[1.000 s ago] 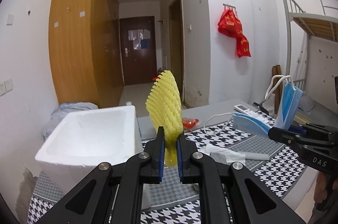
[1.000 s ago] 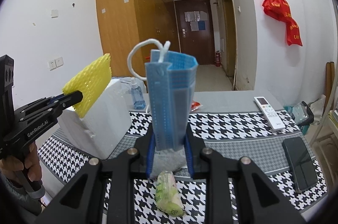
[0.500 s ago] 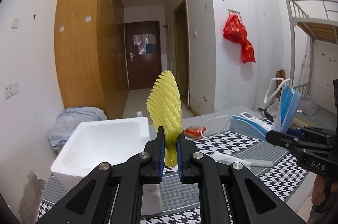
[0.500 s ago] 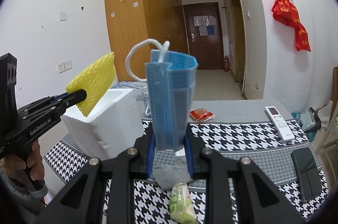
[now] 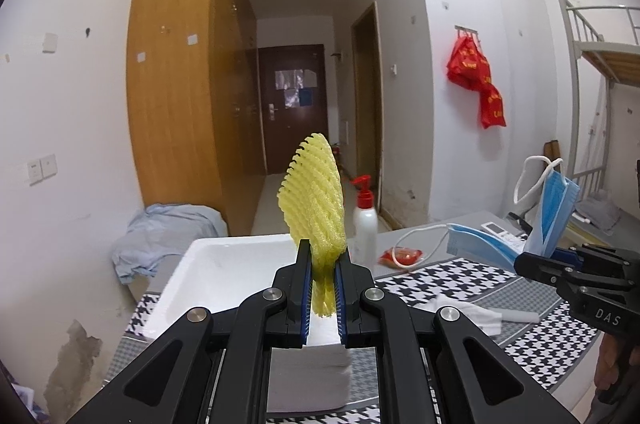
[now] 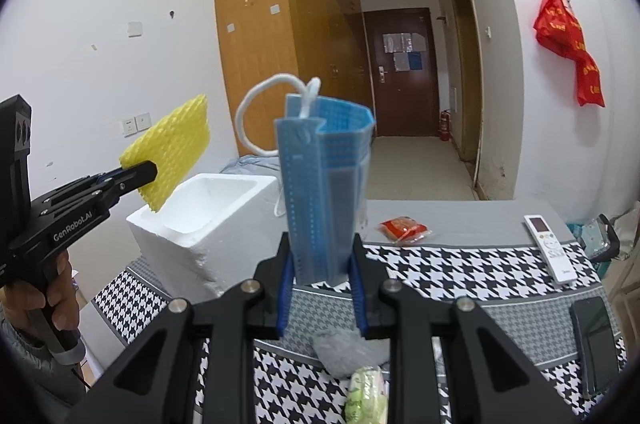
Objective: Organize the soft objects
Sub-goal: 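Lift both held items and carry them over the white foam box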
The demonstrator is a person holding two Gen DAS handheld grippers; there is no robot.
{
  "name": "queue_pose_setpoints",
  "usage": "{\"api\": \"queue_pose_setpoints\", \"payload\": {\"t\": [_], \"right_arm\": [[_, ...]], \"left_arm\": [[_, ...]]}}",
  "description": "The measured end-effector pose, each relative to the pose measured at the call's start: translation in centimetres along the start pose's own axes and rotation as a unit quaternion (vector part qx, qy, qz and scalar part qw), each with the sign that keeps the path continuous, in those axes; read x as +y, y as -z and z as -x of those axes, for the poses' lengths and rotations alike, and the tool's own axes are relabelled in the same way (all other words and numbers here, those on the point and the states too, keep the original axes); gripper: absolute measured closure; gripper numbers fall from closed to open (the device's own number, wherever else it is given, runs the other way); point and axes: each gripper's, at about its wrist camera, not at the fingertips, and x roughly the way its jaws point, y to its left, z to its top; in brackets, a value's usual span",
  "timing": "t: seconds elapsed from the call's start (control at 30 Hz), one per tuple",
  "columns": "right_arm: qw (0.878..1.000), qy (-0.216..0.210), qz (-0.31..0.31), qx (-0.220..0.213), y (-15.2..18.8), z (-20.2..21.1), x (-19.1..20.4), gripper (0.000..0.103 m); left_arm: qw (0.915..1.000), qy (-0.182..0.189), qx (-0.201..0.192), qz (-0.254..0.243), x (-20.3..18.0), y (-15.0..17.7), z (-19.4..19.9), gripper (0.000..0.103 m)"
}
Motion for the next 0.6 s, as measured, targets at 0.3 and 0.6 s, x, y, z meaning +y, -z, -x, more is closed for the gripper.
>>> {"api": "queue_pose_setpoints", "payload": {"t": [0.3,0.6], "right_arm": [[1.0,-0.019,0.01,0.001,-0.4,-1.0,0.9,0.074],[1.0,-0.024,0.009,0.004,-0.5,-1.8,0.9,0.074]], "left_arm": [[0.9997,-0.018,0.014,0.009,2.0,0.0,-0.7,0.093],[0.9986,-0.02,0.048,0.011,3.4,0.0,-2.8,0.093]]}}
